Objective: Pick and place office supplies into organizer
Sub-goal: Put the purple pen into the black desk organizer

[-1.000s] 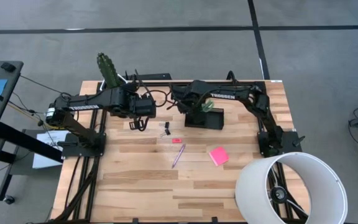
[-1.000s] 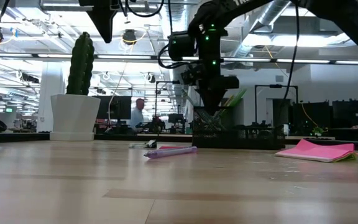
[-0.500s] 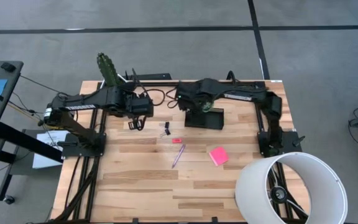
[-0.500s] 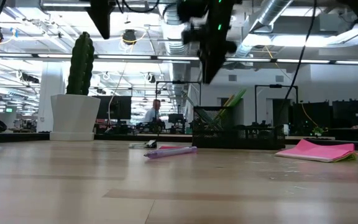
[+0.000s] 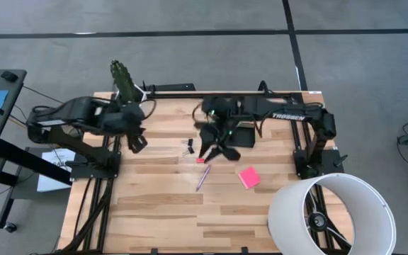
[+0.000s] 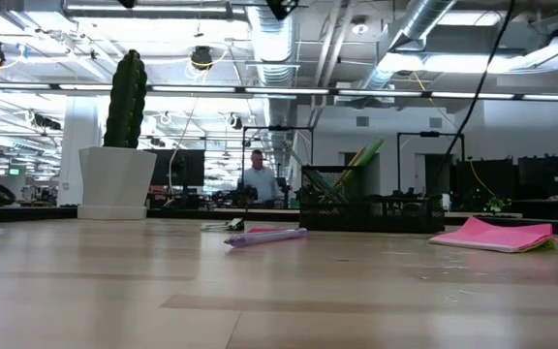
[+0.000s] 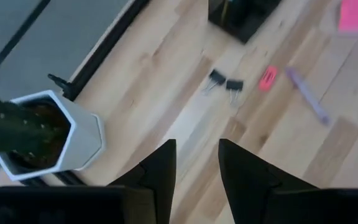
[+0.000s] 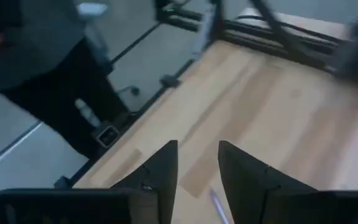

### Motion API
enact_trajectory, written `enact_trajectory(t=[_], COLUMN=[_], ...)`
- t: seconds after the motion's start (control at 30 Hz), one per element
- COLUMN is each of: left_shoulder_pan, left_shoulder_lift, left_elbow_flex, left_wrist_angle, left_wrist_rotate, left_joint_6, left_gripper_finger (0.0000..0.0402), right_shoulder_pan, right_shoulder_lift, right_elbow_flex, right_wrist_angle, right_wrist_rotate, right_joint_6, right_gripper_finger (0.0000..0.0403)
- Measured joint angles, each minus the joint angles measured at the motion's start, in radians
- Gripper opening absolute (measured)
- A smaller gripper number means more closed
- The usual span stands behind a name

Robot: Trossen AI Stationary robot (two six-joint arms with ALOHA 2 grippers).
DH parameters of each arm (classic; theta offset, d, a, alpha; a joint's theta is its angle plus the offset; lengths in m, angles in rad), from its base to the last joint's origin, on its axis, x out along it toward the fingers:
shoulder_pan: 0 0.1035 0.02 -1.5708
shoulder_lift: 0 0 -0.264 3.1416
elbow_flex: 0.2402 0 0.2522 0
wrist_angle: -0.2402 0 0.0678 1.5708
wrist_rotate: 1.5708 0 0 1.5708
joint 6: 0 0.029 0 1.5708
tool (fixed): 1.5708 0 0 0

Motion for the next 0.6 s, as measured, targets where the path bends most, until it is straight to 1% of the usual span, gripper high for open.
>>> enact_trajectory(t=[0.03,0.13,0.17,0.27,0.33,0.4,0.6], left_shoulder_pan=[-0.018,-0.078,-0.094,-0.144,-0.168,-0.187,-0.206], left_shoulder_lift=[-0.013,-0.038,-0.043,-0.039,-0.03,-0.013,0.048], left_elbow_flex=[0.0,-0.002,-0.002,-0.002,-0.002,-0.002,-0.002], left_wrist_angle=[0.0,-0.001,0.0,0.001,0.003,0.013,0.022], left_wrist_rotate=[-0.016,-0.074,-0.094,-0.131,-0.135,-0.136,-0.151], left_joint_6=[-0.036,-0.129,-0.155,-0.219,-0.245,-0.267,-0.347], left_gripper_finger=[0.0114,0.0114,0.0114,0.0114,0.0114,0.0114,0.0114], right_shoulder_pan=[0.02,0.059,0.072,0.076,0.066,0.051,-0.016], right_shoulder_lift=[0.015,0.054,0.074,0.096,0.123,0.132,0.138], right_elbow_flex=[-0.012,-0.082,-0.096,-0.153,-0.173,-0.204,-0.255], right_wrist_angle=[0.007,-0.051,-0.021,-0.076,-0.041,-0.095,-0.08], right_wrist_rotate=[-0.002,0.01,0.007,0.013,0.0,0.001,-0.002], right_joint_6=[-0.026,-0.098,-0.125,-0.194,-0.236,-0.277,-0.428], right_gripper_finger=[0.0108,0.0108,0.0108,0.0108,0.0108,0.0108,0.0108])
